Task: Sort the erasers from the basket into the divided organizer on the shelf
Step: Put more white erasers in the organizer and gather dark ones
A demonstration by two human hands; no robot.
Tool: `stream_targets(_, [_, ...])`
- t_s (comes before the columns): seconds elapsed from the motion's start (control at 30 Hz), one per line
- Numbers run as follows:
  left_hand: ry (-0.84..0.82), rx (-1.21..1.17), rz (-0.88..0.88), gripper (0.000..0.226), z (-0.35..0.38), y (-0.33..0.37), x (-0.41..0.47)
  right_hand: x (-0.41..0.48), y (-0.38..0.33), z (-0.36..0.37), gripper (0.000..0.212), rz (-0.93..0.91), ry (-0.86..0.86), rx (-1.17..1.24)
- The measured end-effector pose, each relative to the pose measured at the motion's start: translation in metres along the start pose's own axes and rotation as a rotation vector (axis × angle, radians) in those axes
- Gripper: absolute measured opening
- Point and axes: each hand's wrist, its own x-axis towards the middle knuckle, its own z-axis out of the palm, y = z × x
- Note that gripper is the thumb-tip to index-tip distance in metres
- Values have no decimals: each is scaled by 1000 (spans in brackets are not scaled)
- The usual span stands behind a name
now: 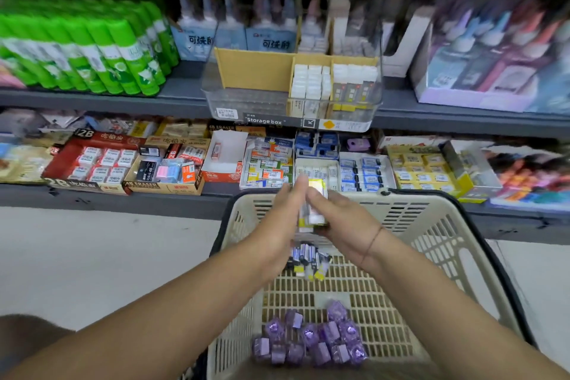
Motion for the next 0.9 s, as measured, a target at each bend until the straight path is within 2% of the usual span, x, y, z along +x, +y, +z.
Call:
stream_targets(0.07, [-32,-325,-52,65,10,23,0,-11,-23,13,52,-156,41,-146])
stream_targets(0.13, [-17,-399,-39,45,11,42,-3,-20,-42,22,34,-290,68,-234])
stream_targets(0.23, [-37,-405,-35,40,10,61,-8,-28,-58,24,42,-366,62,-321])
stream_targets(0.37, [-78,-478,-60,45,9,76,-15,-35,-69,14,37,-485,151,-532])
stream_targets(0.5, [-105,-485,-78,53,9,85,-14,-41,-74,4,31,-502,133,-371])
stream_targets(0.63, [-125,-361,-31,52,13,85,-11,-45,-72,3,35,-526,211,-127])
stream_targets(0.77, [-114,-283,35,44,15,83,-10,-45,-71,9,38,-561,310,-62])
stream_targets(0.9, [-102,-277,69,46,14,87,-7,-42,-75,12,42,-566,293,-1])
